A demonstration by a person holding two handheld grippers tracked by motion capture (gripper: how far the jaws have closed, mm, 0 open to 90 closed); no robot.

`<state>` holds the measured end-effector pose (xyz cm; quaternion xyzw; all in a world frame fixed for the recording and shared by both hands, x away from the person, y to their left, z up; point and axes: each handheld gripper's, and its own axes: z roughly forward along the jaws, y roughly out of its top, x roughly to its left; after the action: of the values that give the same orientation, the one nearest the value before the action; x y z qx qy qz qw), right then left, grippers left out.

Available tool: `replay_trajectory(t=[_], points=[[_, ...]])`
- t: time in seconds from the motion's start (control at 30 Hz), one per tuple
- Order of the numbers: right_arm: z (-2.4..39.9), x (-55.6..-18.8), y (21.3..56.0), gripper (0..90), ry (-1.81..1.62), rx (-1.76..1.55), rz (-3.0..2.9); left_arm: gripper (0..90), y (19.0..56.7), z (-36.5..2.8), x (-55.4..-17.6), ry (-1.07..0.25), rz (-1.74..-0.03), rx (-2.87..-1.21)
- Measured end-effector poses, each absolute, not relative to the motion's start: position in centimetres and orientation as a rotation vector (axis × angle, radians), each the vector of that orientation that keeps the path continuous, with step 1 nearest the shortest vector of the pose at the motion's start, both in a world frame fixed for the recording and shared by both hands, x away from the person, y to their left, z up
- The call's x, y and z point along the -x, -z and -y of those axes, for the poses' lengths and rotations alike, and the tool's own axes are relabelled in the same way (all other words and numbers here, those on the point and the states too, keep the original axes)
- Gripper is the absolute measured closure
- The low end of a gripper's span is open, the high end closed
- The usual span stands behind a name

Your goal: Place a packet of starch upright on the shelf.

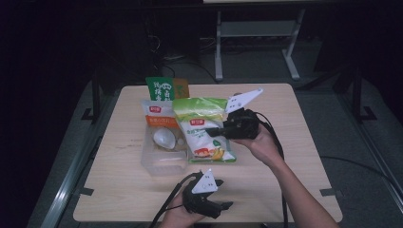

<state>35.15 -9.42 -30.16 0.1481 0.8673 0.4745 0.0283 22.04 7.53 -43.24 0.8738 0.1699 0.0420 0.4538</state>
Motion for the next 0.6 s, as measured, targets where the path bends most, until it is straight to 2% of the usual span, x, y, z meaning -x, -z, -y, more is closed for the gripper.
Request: replay_trajectory(t=[0.27, 0.6], points=[[6.1, -35.7, 29.0, 87.1, -1.465, -0.380, -2.680, 28.8, 43.1, -8.0, -22.1, -0.106, -0.413, -2.147], [1.3, -36.7, 29.8, 87.1, -1.469, -0.337, -2.713, 28.6, 43.0, -8.9, -21.9, -0.103, -0.418, -2.147]])
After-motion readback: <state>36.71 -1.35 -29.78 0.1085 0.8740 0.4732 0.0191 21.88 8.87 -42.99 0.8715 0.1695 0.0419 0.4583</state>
